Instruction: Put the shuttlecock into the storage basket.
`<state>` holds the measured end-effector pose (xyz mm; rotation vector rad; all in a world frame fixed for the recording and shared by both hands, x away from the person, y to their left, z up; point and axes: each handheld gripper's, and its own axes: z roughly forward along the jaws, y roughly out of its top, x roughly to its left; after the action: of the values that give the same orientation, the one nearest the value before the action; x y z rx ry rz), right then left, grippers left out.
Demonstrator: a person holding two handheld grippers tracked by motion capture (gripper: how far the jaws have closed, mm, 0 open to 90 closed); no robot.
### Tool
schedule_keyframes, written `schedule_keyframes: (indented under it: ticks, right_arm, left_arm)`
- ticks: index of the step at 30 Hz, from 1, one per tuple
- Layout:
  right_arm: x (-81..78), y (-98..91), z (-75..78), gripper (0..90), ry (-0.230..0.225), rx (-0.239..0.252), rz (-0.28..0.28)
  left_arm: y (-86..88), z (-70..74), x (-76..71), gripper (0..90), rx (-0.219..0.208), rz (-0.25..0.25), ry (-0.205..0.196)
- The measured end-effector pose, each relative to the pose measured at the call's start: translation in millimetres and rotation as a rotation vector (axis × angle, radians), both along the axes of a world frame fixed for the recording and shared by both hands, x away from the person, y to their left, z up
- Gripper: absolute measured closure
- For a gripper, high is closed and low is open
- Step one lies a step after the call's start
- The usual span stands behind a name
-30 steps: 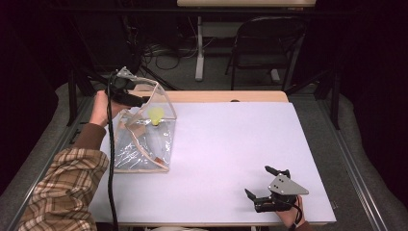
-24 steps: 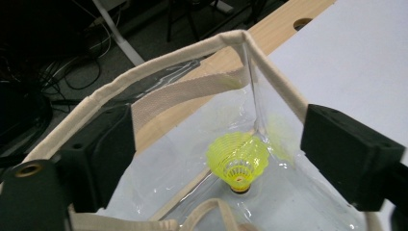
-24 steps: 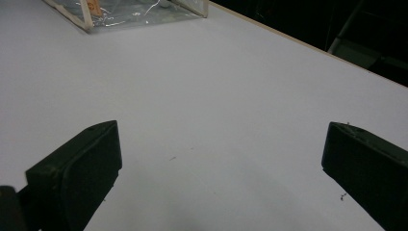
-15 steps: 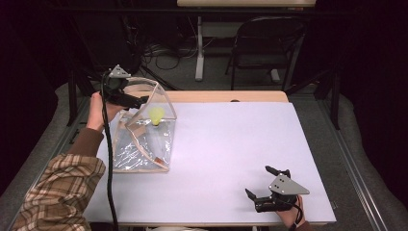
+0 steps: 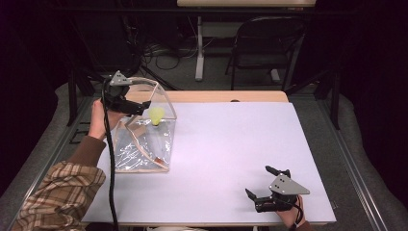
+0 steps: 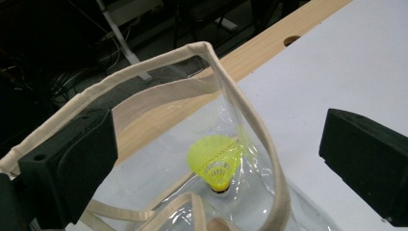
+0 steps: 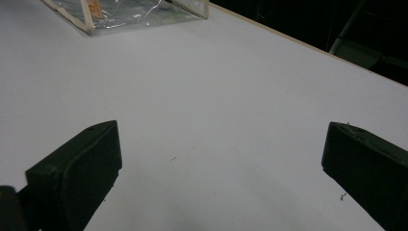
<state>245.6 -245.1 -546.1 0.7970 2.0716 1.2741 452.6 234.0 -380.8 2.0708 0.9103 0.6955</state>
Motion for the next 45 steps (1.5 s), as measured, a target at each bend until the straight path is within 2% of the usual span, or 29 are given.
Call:
schedule_keyframes:
  ticks: [14,19,30,34,37,42,45]
  right_arm:
    - [-0.7,2.2,0.6,0.0,0.003,-0.006,-0.001]
    - [0.6,2.4,0.9,0.0,0.003,0.003,-0.004]
    - [0.3,3.1,1.8,0.0,0.005,0.008,-0.01]
    - [-0.4,3.2,2.1,0.0,0.002,0.006,-0.008]
    - [-1.7,2.5,3.1,0.0,-0.001,0.007,-0.008]
    - [-1.2,2.0,3.1,0.0,0.001,0.01,-0.007]
    - [-1.8,2.4,3.8,0.0,-0.006,0.007,-0.01]
  left_arm:
    - [-5.7,-3.2,-23.1,0.0,-0.007,-0.004,-0.046]
    - [-6.0,-3.8,-34.8,0.0,-0.011,-0.024,-0.052]
    - [-8.6,-16.4,-65.6,0.0,-0.011,-0.038,-0.118]
    - [-7.1,-17.6,-77.6,0.0,-0.024,-0.039,-0.152]
    - [-7.0,-23.1,-85.8,0.0,-0.05,-0.035,-0.162]
    - [-8.9,-35.5,-101.9,0.0,-0.063,-0.062,-0.159]
    - [-8.4,-41.7,-111.1,0.0,-0.087,-0.074,-0.167]
